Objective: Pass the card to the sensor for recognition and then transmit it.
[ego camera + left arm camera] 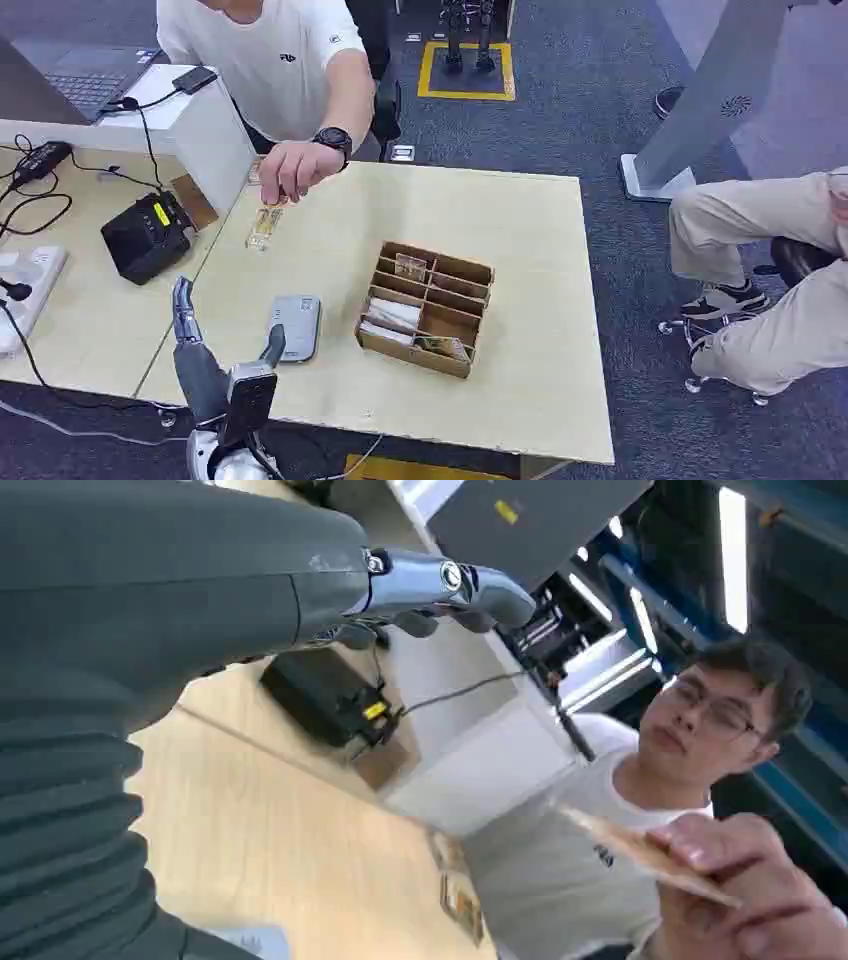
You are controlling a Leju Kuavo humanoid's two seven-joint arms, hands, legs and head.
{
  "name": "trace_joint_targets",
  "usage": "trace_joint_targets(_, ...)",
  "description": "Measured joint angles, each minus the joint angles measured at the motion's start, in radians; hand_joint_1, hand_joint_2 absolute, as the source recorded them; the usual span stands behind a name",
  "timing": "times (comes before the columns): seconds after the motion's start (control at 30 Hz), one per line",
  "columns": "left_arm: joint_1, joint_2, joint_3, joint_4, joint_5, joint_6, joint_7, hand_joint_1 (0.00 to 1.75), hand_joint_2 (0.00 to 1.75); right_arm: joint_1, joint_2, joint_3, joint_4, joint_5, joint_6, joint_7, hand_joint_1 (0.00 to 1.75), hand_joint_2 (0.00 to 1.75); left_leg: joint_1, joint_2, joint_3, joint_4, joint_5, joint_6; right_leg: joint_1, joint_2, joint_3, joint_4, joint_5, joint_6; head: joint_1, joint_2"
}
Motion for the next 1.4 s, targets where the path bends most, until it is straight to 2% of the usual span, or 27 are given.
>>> trace_joint_targets(0.13, -0.058, 0.001, 0.095, 0.022, -0.058, 0.0, -0.049, 0.0, 1.75, -0.003, -0.004, 0.0, 0.013, 0.011, 0.0, -0.007, 0.0, 1.75, 0.0, 0.0, 0.0, 0.0, 0.0, 0.0, 0.0, 0.001, 0.0, 0.0, 0.0, 0.0, 0.0, 0.0)
trace_joint_targets(0.4, -0.162, 0.002, 0.242, 0.024, -0.156, 0.0, -0.079, 0.0, 1.75, -0.015, -0.008, 0.0, 0.035, 0.029, 0.0, -0.03, 0.0, 1.75, 0.0, 0.0, 0.0, 0.0, 0.0, 0.0, 0.0, 0.001, 0.0, 0.0, 0.001, -0.001, 0.0, 0.0)
trace_joint_targets(0.77, -0.209, 0.0, 0.281, 0.042, -0.094, 0.0, -0.106, 0.02, 1.75, -0.022, -0.009, 0.0, 0.048, 0.027, 0.0, -0.031, 0.0, 1.75, 0.0, 0.0, 0.0, 0.0, 0.0, 0.0, 0.0, 0.001, 0.0, 0.0, 0.001, -0.001, 0.0, 0.0)
trace_joint_targets(0.8, -0.211, 0.0, 0.283, 0.046, -0.087, 0.0, -0.11, 0.21, 1.75, -0.022, -0.009, 0.0, 0.048, 0.027, 0.0, -0.031, 0.0, 1.75, 0.0, 0.0, 0.0, 0.0, 0.0, 0.0, 0.0, 0.001, 0.0, 0.0, 0.001, -0.001, 0.0, 0.0)
trace_joint_targets(0.83, -0.213, 0.0, 0.283, 0.05, -0.079, 0.0, -0.112, 0.75, 1.75, -0.022, -0.009, 0.0, 0.048, 0.027, 0.0, -0.031, 0.0, 1.75, 0.0, 0.0, 0.0, 0.0, 0.0, 0.0, 0.0, 0.001, 0.0, 0.0, 0.001, -0.001, 0.0, 0.0)
trace_joint_targets(0.87, -0.214, 0.0, 0.283, 0.054, -0.066, 0.0, -0.116, 1.54, 1.75, -0.022, -0.009, 0.0, 0.048, 0.027, 0.0, -0.031, 0.0, 1.75, 0.0, 0.0, 0.0, 0.0, 0.0, 0.0, 0.0, 0.001, 0.0, 0.0, 0.001, -0.001, 0.0, 0.0)
trace_joint_targets(0.9, -0.215, 0.0, 0.283, 0.059, -0.051, 0.0, -0.121, 1.75, 1.75, -0.022, -0.009, 0.0, 0.048, 0.026, 0.0, -0.03, 0.0, 1.75, 0.0, 0.0, 0.0, 0.0, 0.0, 0.0, 0.0, 0.001, 0.0, 0.0, 0.001, -0.001, 0.0, 0.0)
trace_joint_targets(1.4, -0.218, -0.001, 0.283, 0.082, -0.043, 0.0, -0.143, 1.75, 1.75, -0.022, -0.009, 0.0, 0.049, 0.042, 0.0, -0.011, 0.0, 1.75, 0.0, 0.001, 0.0, 0.0, 0.0, -0.001, 0.0, 0.002, -0.001, 0.0, 0.0, -0.001, 0.0, 0.0)
